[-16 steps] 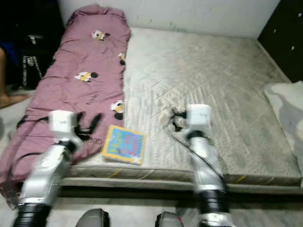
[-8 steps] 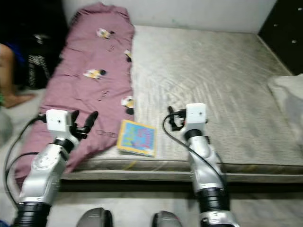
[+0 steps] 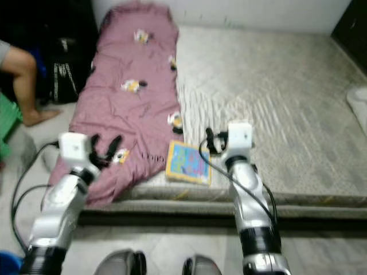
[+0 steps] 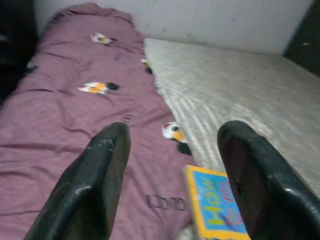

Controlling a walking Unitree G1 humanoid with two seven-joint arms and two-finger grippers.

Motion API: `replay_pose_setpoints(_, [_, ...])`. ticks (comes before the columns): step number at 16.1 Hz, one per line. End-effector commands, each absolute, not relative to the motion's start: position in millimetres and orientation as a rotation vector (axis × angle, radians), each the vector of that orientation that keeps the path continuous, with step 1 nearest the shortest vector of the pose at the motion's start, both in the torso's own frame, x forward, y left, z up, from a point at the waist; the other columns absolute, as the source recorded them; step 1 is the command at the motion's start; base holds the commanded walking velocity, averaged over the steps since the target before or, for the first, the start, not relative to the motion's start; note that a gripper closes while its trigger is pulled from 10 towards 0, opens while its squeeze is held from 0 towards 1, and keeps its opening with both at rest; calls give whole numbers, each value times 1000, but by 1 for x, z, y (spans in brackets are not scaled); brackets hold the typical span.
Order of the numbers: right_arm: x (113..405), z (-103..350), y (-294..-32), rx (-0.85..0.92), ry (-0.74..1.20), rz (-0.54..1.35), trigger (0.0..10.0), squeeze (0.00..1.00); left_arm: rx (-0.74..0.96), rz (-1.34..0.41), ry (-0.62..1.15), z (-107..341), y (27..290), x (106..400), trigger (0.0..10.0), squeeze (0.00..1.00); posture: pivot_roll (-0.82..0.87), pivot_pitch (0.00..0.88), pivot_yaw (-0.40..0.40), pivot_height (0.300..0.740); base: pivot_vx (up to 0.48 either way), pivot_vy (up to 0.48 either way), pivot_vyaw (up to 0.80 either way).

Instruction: Clean up the room

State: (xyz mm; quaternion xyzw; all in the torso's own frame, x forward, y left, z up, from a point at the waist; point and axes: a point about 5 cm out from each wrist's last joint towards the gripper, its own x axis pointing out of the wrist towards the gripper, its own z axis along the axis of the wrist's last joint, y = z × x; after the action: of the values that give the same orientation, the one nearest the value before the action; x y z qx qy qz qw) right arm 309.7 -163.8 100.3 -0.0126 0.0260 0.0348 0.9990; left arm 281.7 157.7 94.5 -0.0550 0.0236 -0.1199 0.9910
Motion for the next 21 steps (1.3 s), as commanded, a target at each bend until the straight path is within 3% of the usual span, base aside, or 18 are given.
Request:
replay_pose_setpoints(1, [311, 103, -164, -30, 44, 63, 10000, 0, -100, -237, 34, 97, 162, 282, 10000, 0, 20, 74, -53, 740, 0, 0, 0])
replay_pose_setpoints(17, [311, 103, -164, -28, 42, 60, 10000, 0, -106, -263, 22, 98, 159, 283, 10000, 0, 17, 79, -48, 740, 324, 0, -27])
replay_pose_setpoints(21, [311, 102, -163, -27, 44, 60, 10000, 0, -74, -222, 42, 96, 161, 285, 10000, 0, 17, 79, -48, 740, 66, 0, 0])
